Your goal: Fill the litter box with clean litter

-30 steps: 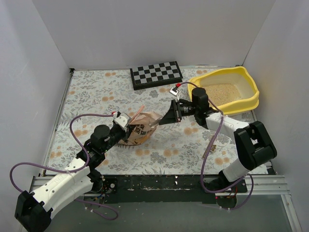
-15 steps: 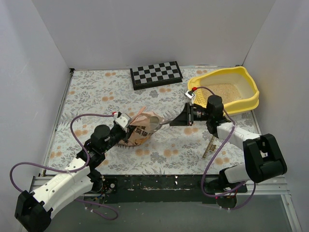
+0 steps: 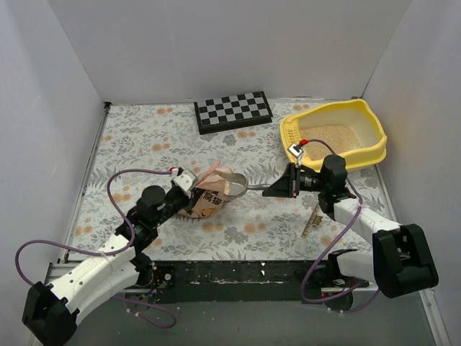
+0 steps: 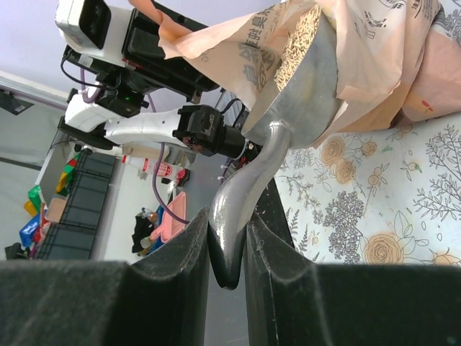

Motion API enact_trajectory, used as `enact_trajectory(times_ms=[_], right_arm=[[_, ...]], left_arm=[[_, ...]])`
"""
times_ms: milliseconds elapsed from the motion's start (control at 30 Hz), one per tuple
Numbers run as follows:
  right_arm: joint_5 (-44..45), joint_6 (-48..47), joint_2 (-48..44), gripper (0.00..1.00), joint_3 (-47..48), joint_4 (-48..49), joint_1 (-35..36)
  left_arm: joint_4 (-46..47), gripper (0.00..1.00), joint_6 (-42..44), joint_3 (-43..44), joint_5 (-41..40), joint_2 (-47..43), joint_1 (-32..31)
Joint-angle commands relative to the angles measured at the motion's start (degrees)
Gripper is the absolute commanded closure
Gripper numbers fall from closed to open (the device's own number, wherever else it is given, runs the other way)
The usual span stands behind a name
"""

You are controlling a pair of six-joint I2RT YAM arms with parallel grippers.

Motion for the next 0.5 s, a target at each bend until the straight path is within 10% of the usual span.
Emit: enact_trajectory(times_ms=[0, 467], right_arm=[[-0.28, -0.16, -3.96, 0.99, -1.62, 3.02, -1.05], [4.12, 3.01, -9.76, 0.99, -3.64, 4.08, -2.72]], left_arm=[[3.97, 1.0, 0.36, -0.36, 2.58, 0.15, -0.07], [4.24, 1.0, 0.36, -0.35, 2.76, -0.28, -0.16]])
